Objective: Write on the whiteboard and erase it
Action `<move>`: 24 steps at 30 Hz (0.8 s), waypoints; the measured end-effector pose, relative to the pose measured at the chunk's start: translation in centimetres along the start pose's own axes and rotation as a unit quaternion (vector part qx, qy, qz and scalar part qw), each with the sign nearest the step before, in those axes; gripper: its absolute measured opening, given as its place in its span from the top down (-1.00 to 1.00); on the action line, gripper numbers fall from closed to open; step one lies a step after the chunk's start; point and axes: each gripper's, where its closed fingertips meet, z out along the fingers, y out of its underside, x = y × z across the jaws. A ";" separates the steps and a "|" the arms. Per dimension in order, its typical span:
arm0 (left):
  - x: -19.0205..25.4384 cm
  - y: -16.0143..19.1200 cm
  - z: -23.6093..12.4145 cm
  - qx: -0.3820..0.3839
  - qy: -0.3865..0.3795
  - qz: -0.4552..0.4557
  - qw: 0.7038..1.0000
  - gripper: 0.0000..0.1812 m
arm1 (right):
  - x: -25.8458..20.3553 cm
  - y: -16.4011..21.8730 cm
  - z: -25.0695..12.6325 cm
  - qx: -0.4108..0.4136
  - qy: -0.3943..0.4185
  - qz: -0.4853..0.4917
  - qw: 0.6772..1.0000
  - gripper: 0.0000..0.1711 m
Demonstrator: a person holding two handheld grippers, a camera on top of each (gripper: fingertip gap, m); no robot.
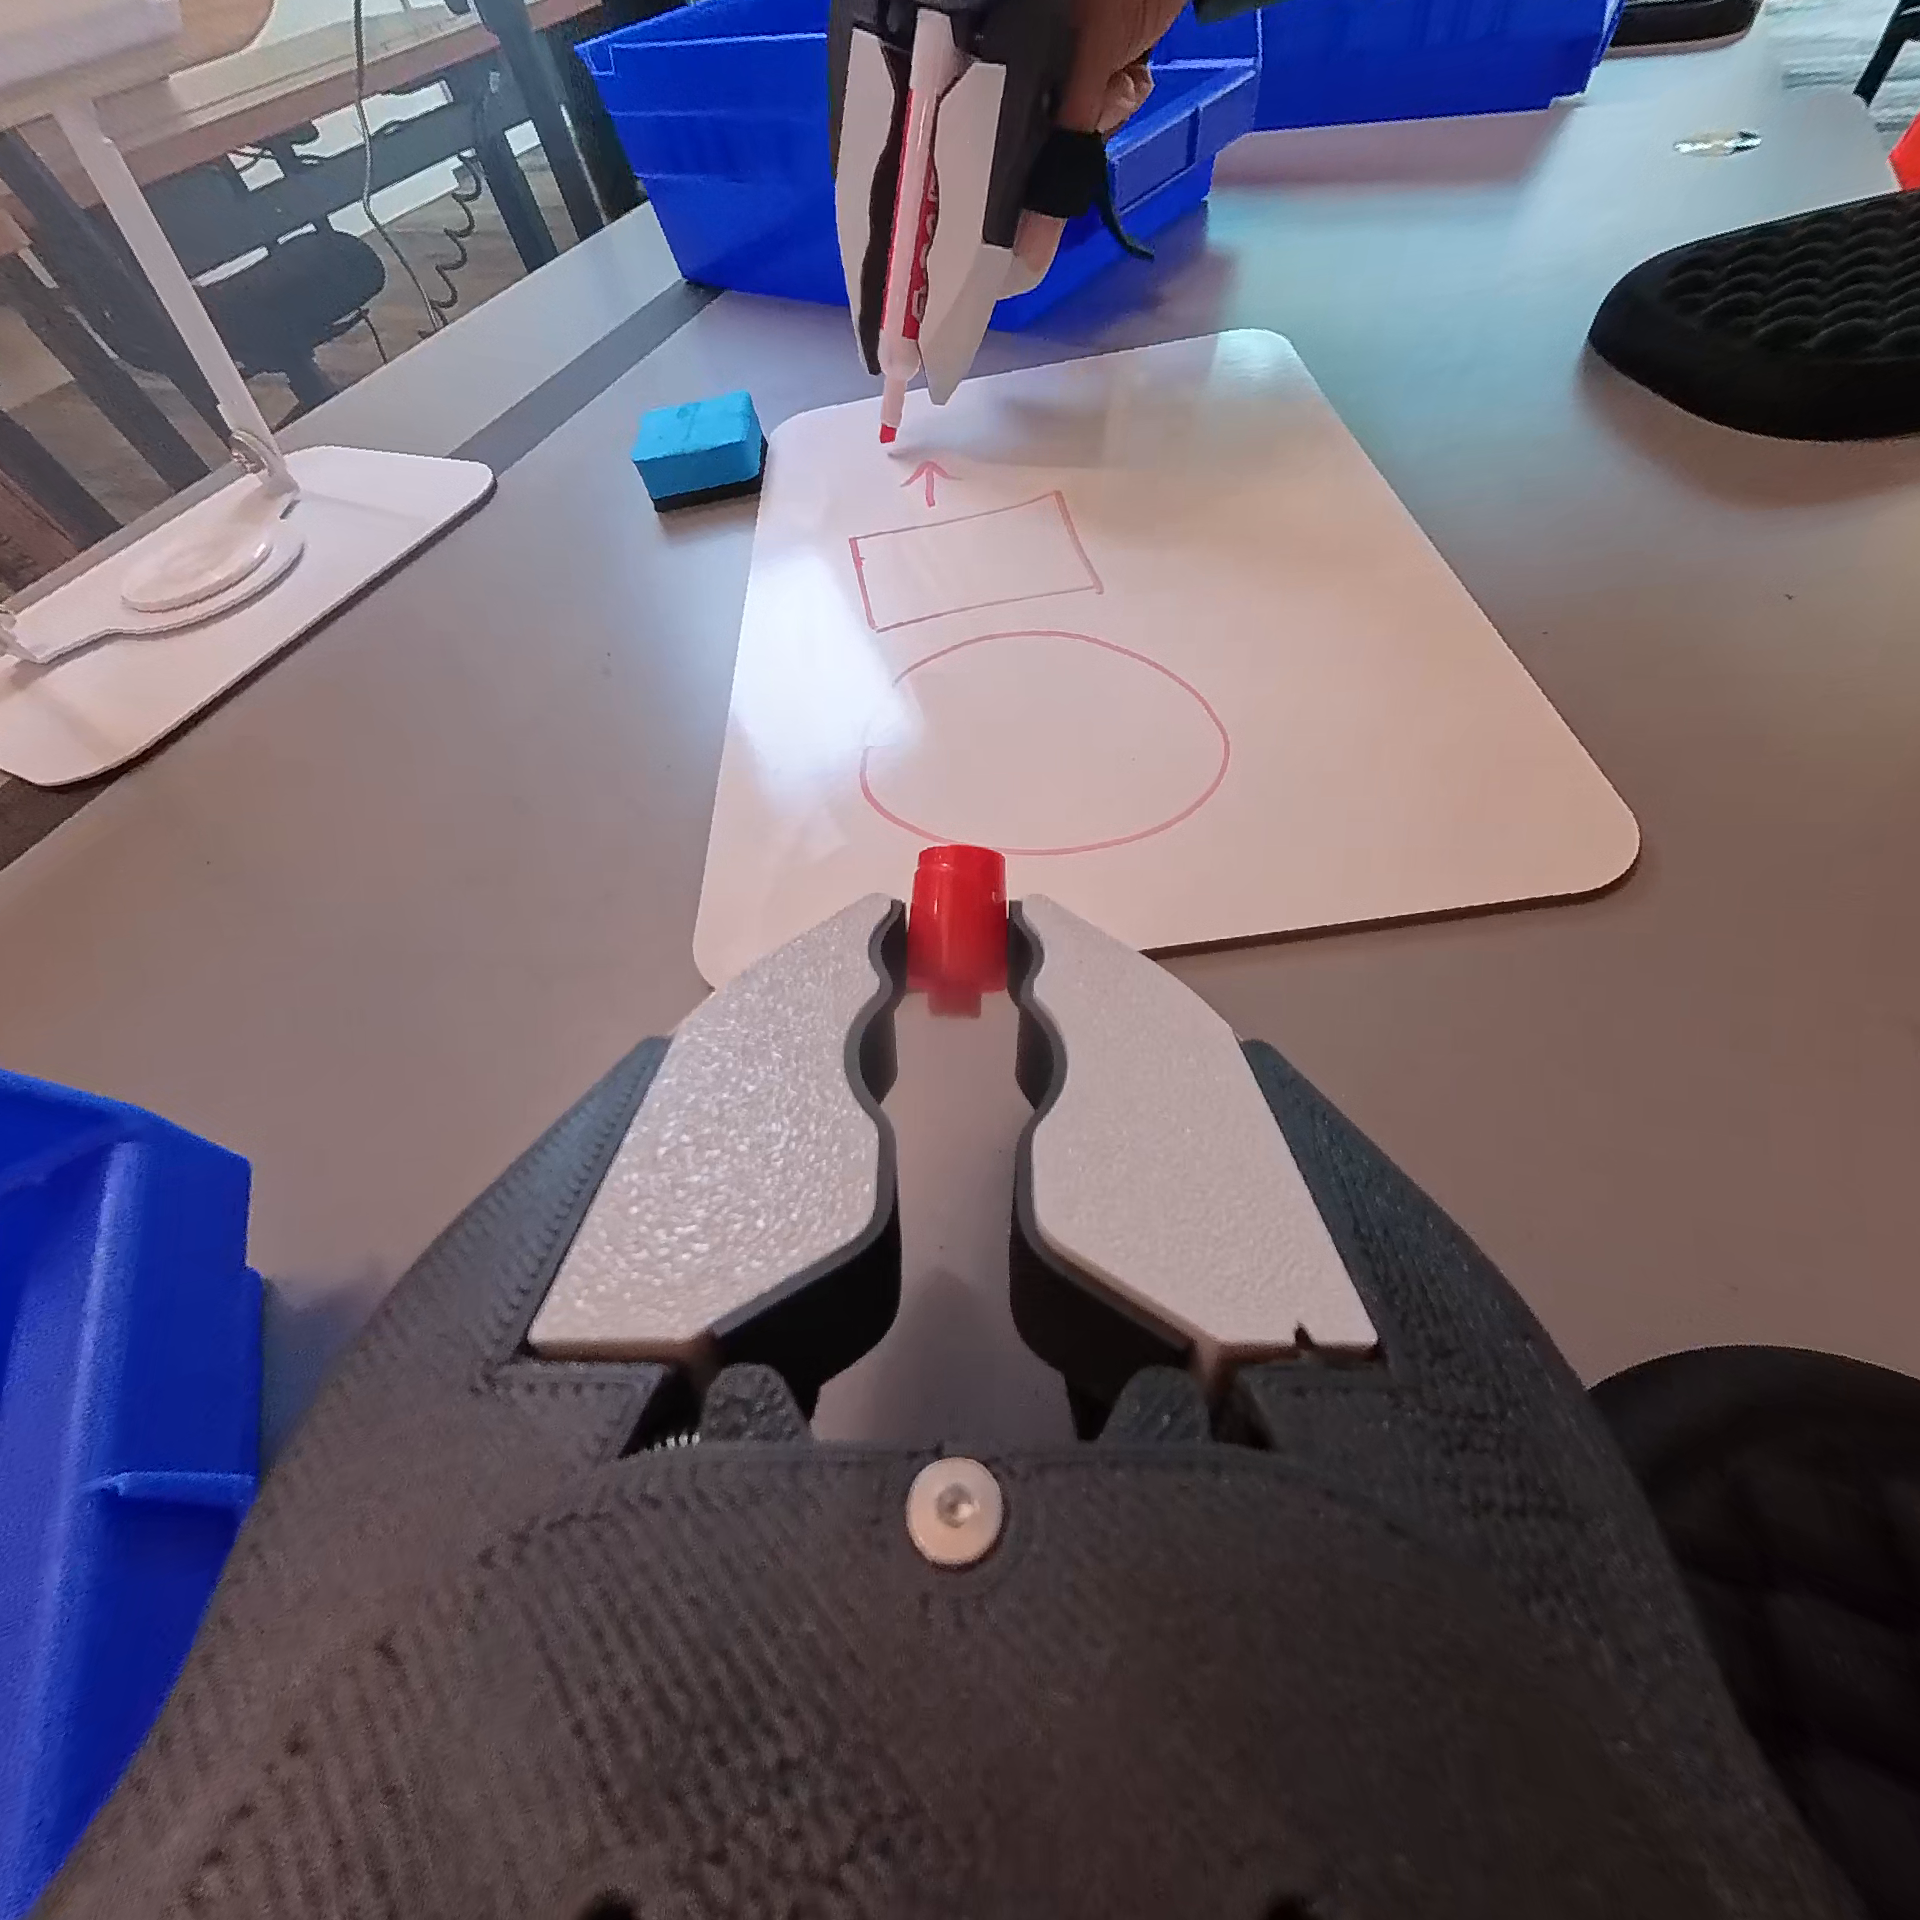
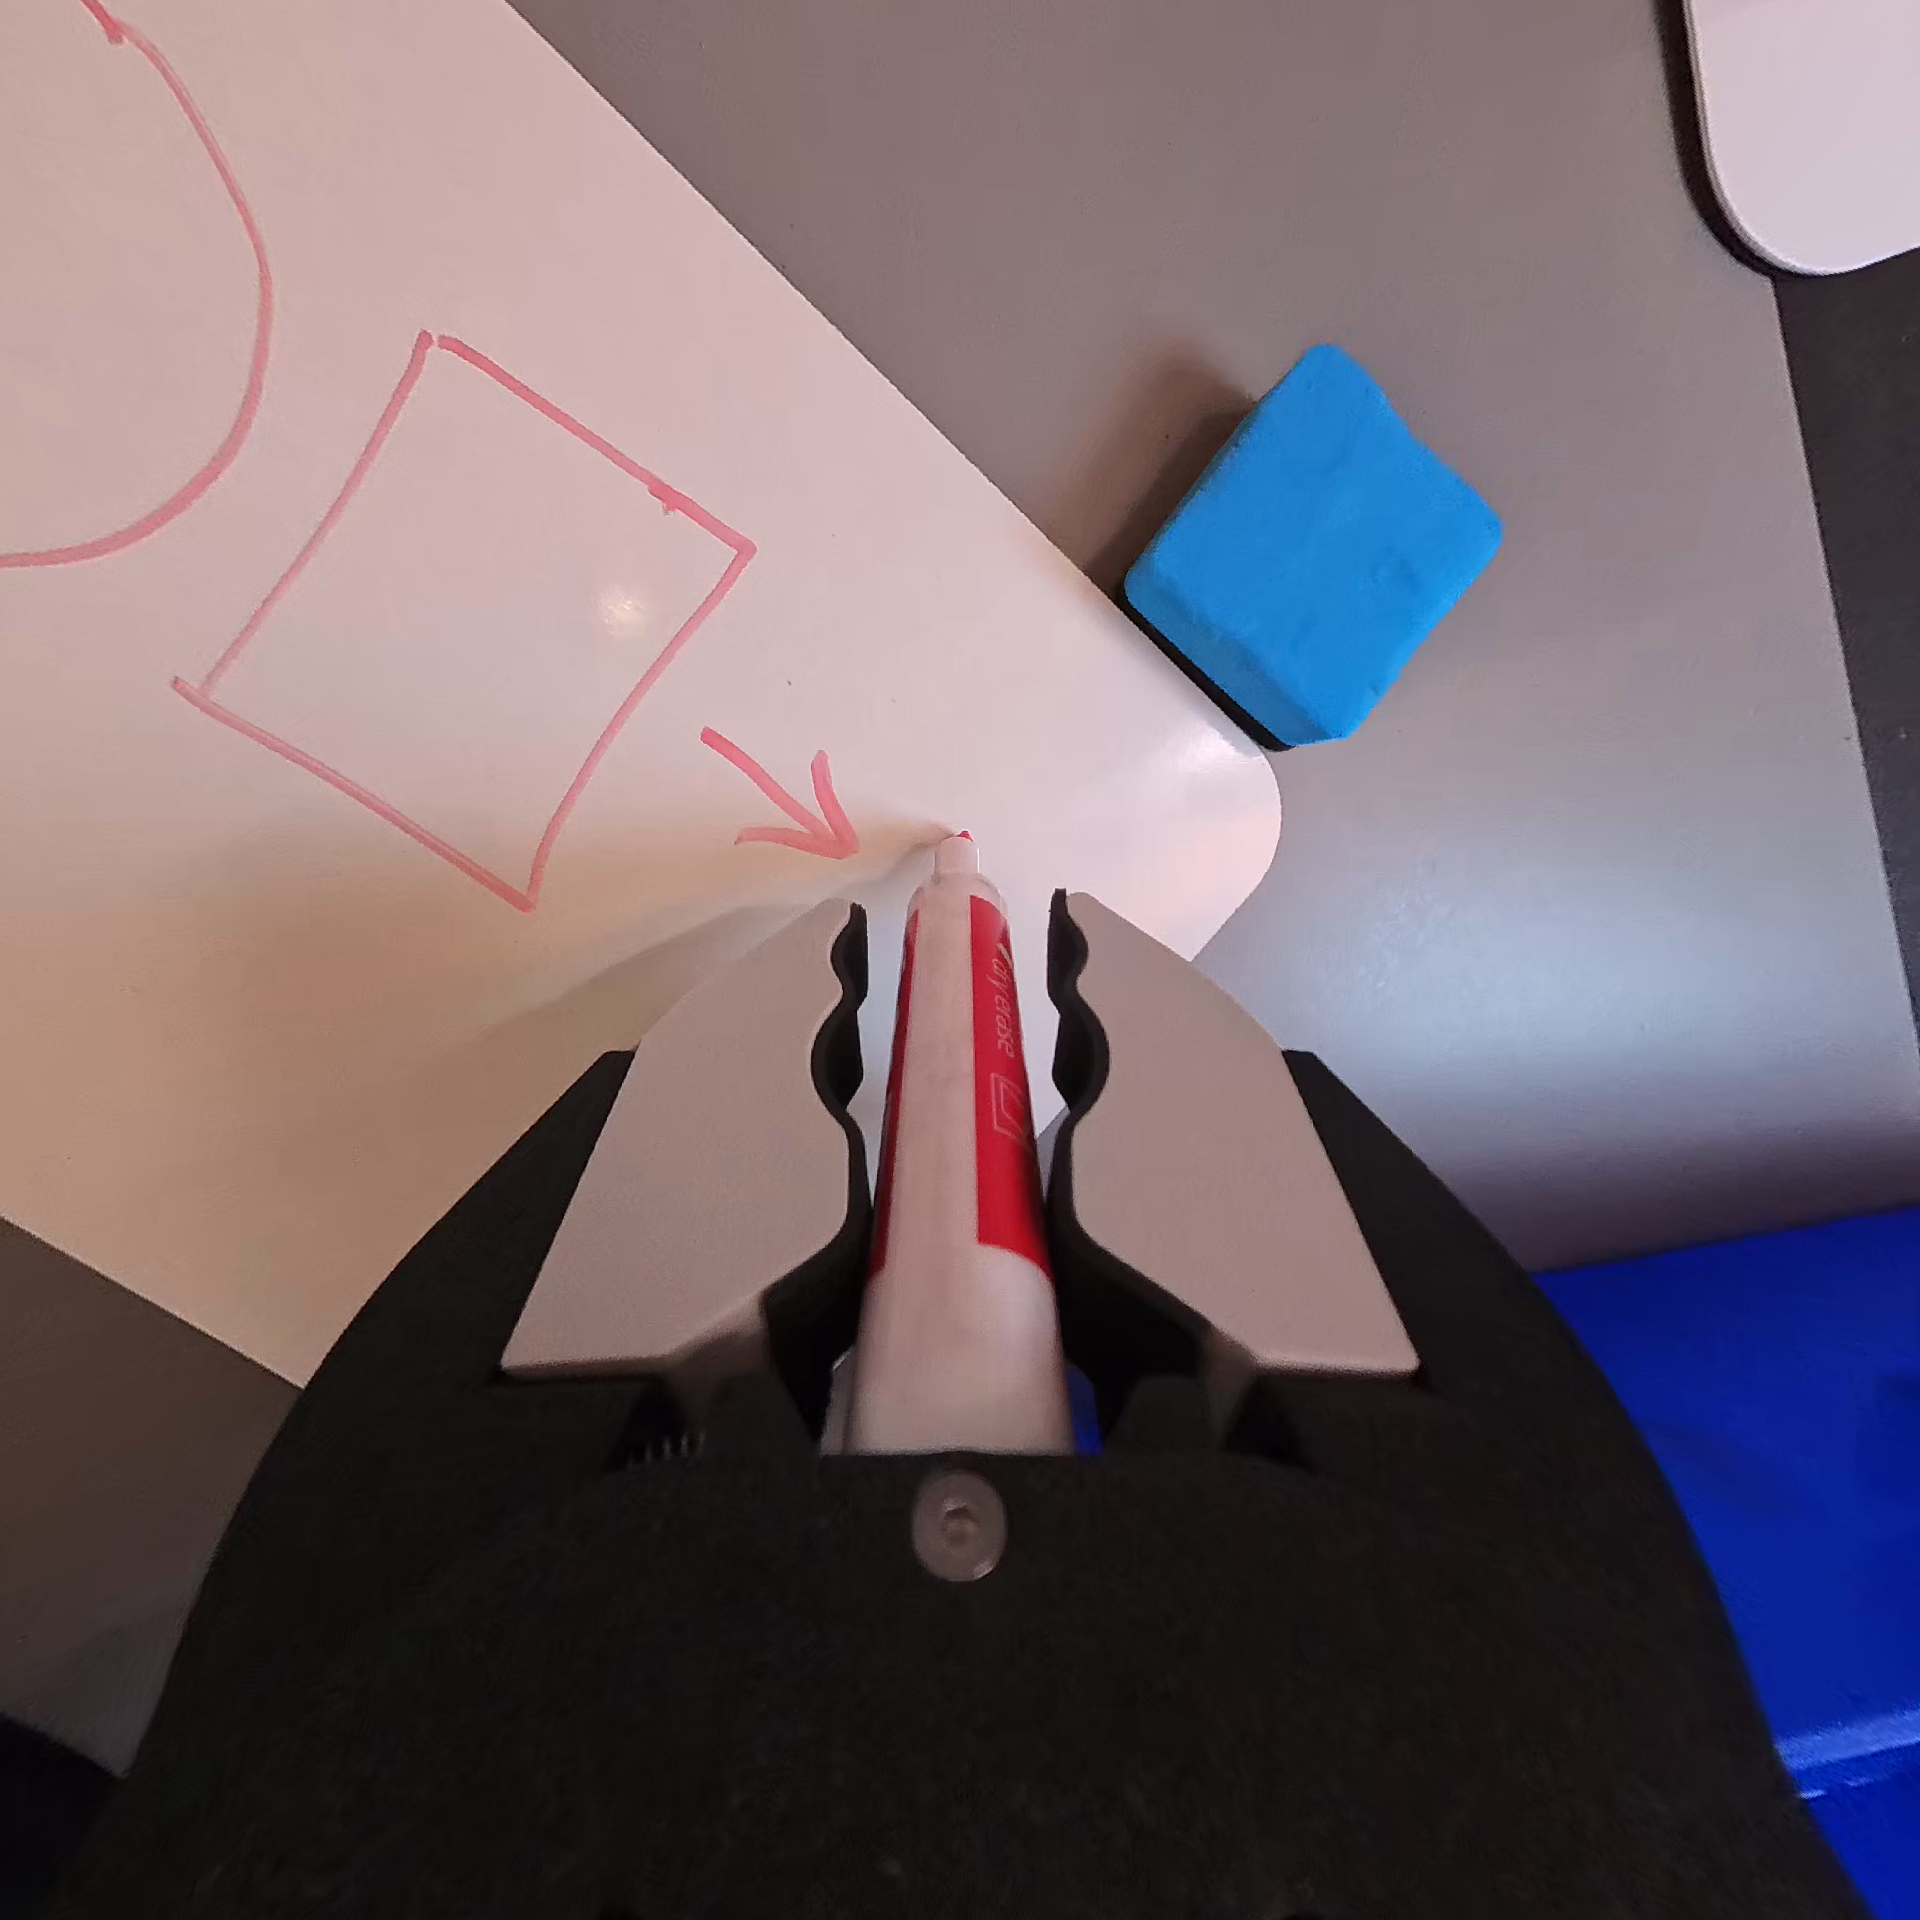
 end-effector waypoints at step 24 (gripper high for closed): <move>0.1 0.1 0.0 -0.002 0.002 0.000 1.000 0.80 | 1.3 0.1 0.5 -0.023 0.014 0.004 1.000 0.61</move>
